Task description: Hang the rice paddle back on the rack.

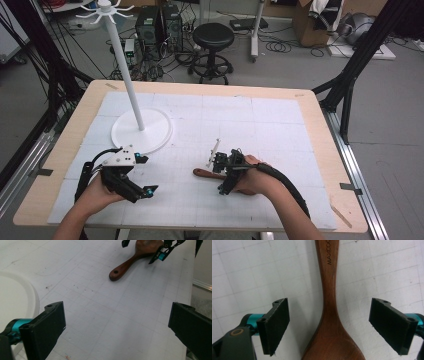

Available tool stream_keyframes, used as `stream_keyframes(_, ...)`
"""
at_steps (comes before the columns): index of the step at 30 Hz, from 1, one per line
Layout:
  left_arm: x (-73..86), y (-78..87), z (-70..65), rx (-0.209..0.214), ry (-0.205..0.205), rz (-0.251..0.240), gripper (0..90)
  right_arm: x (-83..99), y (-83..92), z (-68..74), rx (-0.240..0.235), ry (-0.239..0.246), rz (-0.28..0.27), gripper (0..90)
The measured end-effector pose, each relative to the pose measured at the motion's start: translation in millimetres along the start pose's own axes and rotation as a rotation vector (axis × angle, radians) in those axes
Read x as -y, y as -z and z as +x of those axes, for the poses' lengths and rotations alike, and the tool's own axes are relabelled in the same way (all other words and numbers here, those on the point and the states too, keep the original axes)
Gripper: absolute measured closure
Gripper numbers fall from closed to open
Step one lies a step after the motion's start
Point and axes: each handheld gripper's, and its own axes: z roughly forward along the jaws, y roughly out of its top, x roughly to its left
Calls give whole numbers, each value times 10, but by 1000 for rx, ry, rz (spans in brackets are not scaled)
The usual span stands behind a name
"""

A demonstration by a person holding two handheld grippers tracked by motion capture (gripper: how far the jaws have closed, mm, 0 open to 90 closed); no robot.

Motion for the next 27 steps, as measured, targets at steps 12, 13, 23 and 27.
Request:
stream_keyframes(12, 2, -21, -7, 4, -2, 3, 17, -36, -11, -13, 25, -18, 21, 374)
stream_keyframes(13, 3, -22, -8, 4, -1, 3, 17, -40, -10, -20, 27, -9, 22, 390)
stream_keyframes(23, 5, -24, -9, 6, 1, 2, 17, -84, -26, -3, 16, -2, 61, 513)
stream_keyframes(27, 5, -25, -7, 7, 1, 1, 17, -95, -38, -15, 14, 19, 75, 550)
